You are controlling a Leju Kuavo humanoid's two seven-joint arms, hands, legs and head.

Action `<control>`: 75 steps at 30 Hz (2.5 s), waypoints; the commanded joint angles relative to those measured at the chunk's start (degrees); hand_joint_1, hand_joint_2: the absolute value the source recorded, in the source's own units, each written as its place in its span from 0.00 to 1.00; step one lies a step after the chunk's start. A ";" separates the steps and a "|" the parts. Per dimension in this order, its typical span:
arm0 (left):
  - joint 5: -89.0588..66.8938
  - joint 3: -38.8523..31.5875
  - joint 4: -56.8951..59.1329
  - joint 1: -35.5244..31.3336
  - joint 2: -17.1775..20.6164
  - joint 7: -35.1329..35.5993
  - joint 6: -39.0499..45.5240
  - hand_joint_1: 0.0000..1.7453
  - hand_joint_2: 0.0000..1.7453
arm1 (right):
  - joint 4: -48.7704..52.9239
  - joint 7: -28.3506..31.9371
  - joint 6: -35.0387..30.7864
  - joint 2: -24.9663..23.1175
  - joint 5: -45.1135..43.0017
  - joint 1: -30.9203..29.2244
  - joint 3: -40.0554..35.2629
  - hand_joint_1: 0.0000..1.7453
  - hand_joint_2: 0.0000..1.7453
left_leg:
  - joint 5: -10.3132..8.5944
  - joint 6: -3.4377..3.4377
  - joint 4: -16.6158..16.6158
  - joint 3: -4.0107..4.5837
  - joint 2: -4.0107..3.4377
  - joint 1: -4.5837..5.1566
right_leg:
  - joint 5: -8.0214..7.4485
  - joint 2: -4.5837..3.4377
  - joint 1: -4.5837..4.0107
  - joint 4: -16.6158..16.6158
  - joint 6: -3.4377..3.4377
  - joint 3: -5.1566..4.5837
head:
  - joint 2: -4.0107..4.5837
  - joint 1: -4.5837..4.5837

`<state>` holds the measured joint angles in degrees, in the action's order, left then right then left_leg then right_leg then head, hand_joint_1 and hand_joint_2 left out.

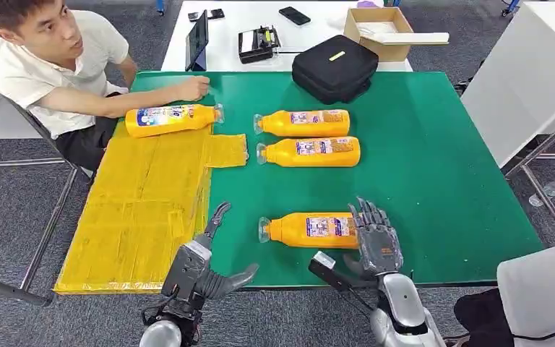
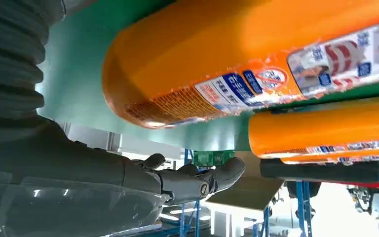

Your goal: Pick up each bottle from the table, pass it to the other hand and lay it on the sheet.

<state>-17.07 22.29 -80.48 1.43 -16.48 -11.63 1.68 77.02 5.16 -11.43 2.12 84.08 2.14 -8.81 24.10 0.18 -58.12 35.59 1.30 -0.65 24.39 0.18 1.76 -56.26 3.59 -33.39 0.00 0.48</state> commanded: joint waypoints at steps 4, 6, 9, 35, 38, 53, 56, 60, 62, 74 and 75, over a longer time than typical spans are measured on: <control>-0.14 2.38 0.76 0.27 -2.38 0.19 0.11 0.00 1.00 | -5.49 -0.66 1.35 0.15 -1.59 -2.06 1.79 0.00 1.00 | 0.13 0.05 -0.05 -0.20 -0.11 -0.06 | 0.08 0.01 -0.11 0.06 -0.22 0.27 | 0.00 0.00; -0.17 2.45 0.99 0.15 -2.42 0.20 0.03 0.00 1.00 | -7.73 -0.49 1.03 0.11 -2.41 -3.14 2.38 0.00 1.00 | 0.04 0.03 0.01 -0.09 -0.06 0.01 | 0.02 0.00 -0.03 0.04 -0.11 0.11 | 0.00 0.00; -0.08 2.81 1.35 -0.07 -2.38 0.08 -0.57 0.00 1.00 | -12.11 0.14 0.24 0.00 -3.42 -4.75 3.71 0.00 1.00 | 0.13 0.06 -0.02 -0.25 -0.20 -0.05 | 0.04 -0.08 -0.11 0.11 -0.23 0.30 | 0.00 0.00; 1.41 3.47 3.44 -1.03 -2.34 -0.61 -1.75 0.00 1.00 | -28.73 6.48 -2.46 2.20 -7.96 -9.89 8.09 1.00 1.00 | 0.20 0.14 0.00 -0.85 -0.04 -0.04 | 0.05 -0.05 -0.06 0.20 -0.11 0.26 | 0.00 0.00; 1.82 3.45 2.60 -0.63 -2.38 -1.99 -1.18 0.00 1.00 | -24.80 9.82 -2.81 1.13 -11.87 -8.29 9.00 1.00 1.00 | 0.18 0.16 0.01 -0.87 0.02 -0.06 | 0.04 0.05 -0.10 0.25 -0.19 0.34 | 0.00 -0.02; 21.48 -0.70 -1.76 3.65 -2.00 -4.15 -4.07 0.00 1.00 | 1.66 15.68 3.12 -4.33 -27.73 -2.25 9.90 1.00 1.00 | 0.32 0.15 -0.10 -0.62 -0.34 0.00 | 0.08 -0.31 -0.06 0.05 -0.16 0.57 | 0.00 0.00; 24.46 -2.05 -3.34 4.81 -1.95 -4.46 -3.98 0.00 1.00 | 6.43 15.81 3.65 -5.69 -29.16 -0.91 9.55 1.00 1.00 | 0.34 0.14 -0.11 -0.38 -0.47 0.00 | 0.06 -0.45 -0.06 0.00 -0.15 0.37 | 0.00 0.00; 24.65 -2.13 -4.01 4.95 -1.97 -4.67 -3.92 0.00 1.00 | 8.00 15.91 3.24 -6.69 -29.37 -0.47 9.51 1.00 1.00 | 0.28 0.15 -0.06 -0.37 -0.28 -0.01 | 0.07 -0.28 -0.04 0.05 -0.10 0.39 | 0.00 -0.02; 24.65 -2.13 -4.01 4.95 -1.97 -4.67 -3.92 0.00 1.00 | 8.00 15.91 3.24 -6.69 -29.37 -0.47 9.51 1.00 1.00 | 0.23 0.14 -0.03 -0.30 -0.24 0.00 | 0.03 -0.26 -0.01 0.07 -0.07 0.33 | 0.00 -0.02; 31.14 -2.70 -1.94 5.42 -1.96 -1.69 -5.74 0.00 1.00 | 12.44 19.04 1.23 -10.82 -29.54 -0.94 6.18 1.00 1.00 | 0.23 0.13 -0.02 -0.24 -0.31 0.01 | 0.01 -0.34 -0.01 0.07 -0.07 0.26 | 0.00 -0.02; 33.12 -1.07 -0.34 6.41 -0.55 -2.59 -6.29 0.00 1.00 | 12.87 19.47 1.85 -10.90 -30.33 -0.53 4.52 1.00 1.00 | 0.30 0.12 -0.03 -0.33 -0.41 -0.01 | 0.04 -0.40 -0.05 0.07 -0.15 0.33 | 0.00 -0.02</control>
<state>9.53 20.37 -85.07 4.50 -16.33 -15.34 -2.32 85.99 22.91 -10.08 -4.94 54.86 2.39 -0.07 24.27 0.30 -58.14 35.43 1.18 -0.65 24.39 -0.03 1.74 -56.20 3.64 -33.15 0.00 0.46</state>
